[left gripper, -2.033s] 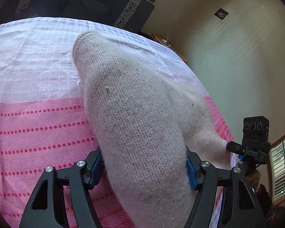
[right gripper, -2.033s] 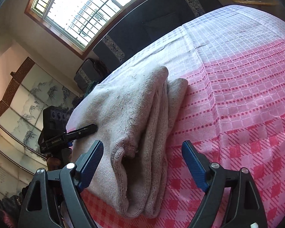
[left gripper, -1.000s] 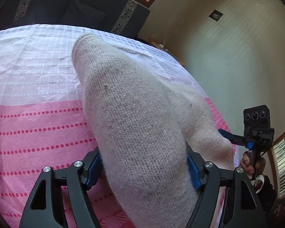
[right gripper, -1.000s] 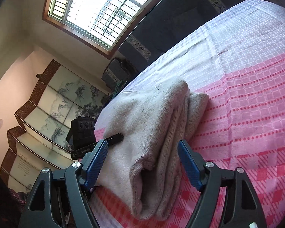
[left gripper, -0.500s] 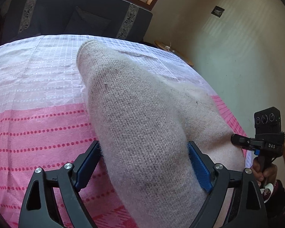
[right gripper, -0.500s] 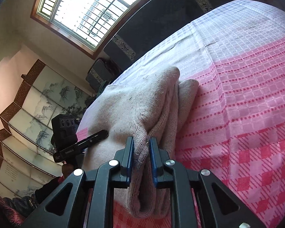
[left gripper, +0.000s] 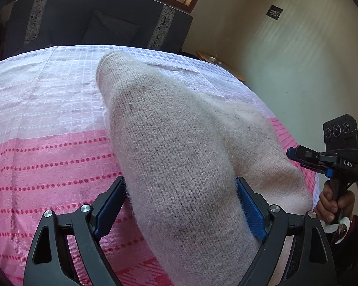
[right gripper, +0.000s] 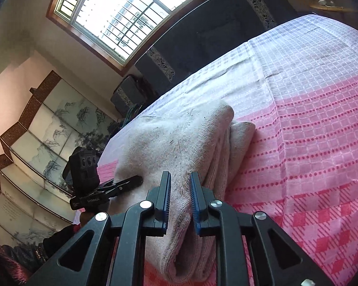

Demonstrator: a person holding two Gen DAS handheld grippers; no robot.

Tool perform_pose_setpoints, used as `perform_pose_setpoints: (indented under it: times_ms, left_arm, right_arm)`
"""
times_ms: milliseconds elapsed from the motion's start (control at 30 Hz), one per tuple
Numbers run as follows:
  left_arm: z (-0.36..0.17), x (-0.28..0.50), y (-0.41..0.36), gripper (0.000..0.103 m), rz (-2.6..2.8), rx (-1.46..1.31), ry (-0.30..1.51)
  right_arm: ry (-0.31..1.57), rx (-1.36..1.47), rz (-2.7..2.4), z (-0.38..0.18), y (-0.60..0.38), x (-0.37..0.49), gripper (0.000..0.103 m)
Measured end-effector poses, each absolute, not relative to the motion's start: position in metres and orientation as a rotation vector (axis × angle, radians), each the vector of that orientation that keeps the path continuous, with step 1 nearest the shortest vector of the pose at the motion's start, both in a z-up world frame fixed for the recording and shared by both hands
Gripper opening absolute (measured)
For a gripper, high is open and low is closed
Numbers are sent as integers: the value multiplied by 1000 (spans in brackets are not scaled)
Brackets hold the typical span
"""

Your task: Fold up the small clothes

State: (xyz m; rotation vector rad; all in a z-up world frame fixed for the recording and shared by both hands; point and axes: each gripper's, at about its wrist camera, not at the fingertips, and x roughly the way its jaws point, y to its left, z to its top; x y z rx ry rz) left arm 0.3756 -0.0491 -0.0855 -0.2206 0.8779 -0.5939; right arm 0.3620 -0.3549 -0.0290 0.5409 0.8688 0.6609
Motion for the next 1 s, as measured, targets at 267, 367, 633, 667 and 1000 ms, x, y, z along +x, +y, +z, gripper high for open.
perform_pose_setpoints:
  times_ms: [267,367,633,667,1000]
  left_arm:
    - [-86,377,-48,89,-590,-226,877]
    - [-87,378,-47,89,-592,-224,878]
    - [-88,379,-47,90,-587,-220,877]
    - [-88,379,-47,90,-586,-220,877]
    - [-88,380,-46,90,-582,-223,877]
  right_arm:
    - [872,409,511,-36,-346,367,0]
    - [914,432,458,-55,-365,366,0]
    - [852,585,611,-29,-372,356,9]
    - [883,584,639,-30,-364,358,9]
    - [909,445,624,-36,-326,347,2]
